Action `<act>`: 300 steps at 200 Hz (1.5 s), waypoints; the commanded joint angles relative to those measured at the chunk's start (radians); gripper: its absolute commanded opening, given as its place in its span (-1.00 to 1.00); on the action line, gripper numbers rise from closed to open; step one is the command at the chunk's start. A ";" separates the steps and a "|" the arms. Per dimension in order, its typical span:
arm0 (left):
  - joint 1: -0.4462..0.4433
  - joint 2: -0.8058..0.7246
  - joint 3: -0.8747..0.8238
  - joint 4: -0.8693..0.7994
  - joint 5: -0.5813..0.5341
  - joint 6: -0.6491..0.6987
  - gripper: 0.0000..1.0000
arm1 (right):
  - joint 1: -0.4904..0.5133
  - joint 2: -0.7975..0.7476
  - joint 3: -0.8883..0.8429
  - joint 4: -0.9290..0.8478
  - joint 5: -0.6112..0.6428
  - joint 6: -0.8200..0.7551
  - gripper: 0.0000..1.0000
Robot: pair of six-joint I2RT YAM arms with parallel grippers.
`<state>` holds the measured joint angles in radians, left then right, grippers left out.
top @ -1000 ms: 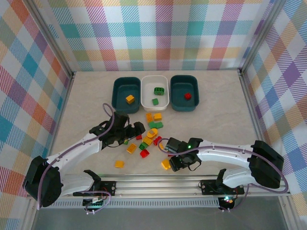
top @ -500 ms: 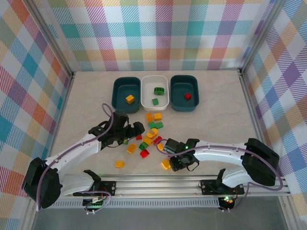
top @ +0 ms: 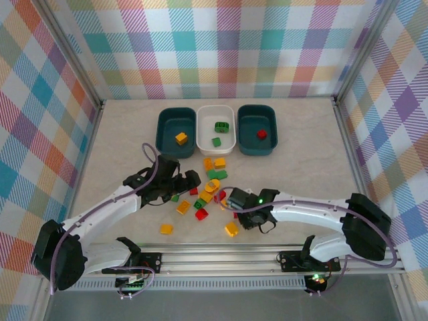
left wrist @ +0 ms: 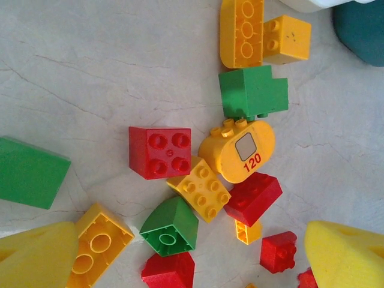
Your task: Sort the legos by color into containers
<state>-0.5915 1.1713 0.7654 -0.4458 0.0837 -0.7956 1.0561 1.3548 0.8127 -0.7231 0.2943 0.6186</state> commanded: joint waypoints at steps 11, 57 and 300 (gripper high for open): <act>-0.014 0.073 0.114 -0.064 -0.024 0.042 0.93 | -0.220 -0.042 0.179 0.046 0.050 -0.094 -0.45; -0.007 0.220 0.296 -0.195 -0.015 0.084 0.92 | -0.549 0.206 0.438 0.156 -0.009 -0.237 -0.45; -0.051 0.339 0.188 -0.159 -0.148 0.083 0.65 | -0.396 0.151 0.247 0.260 -0.216 -0.241 0.15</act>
<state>-0.6327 1.5658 0.9989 -0.6453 -0.0311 -0.6918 0.5426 1.5330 1.1122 -0.4419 0.1150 0.3958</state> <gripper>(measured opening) 0.824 0.579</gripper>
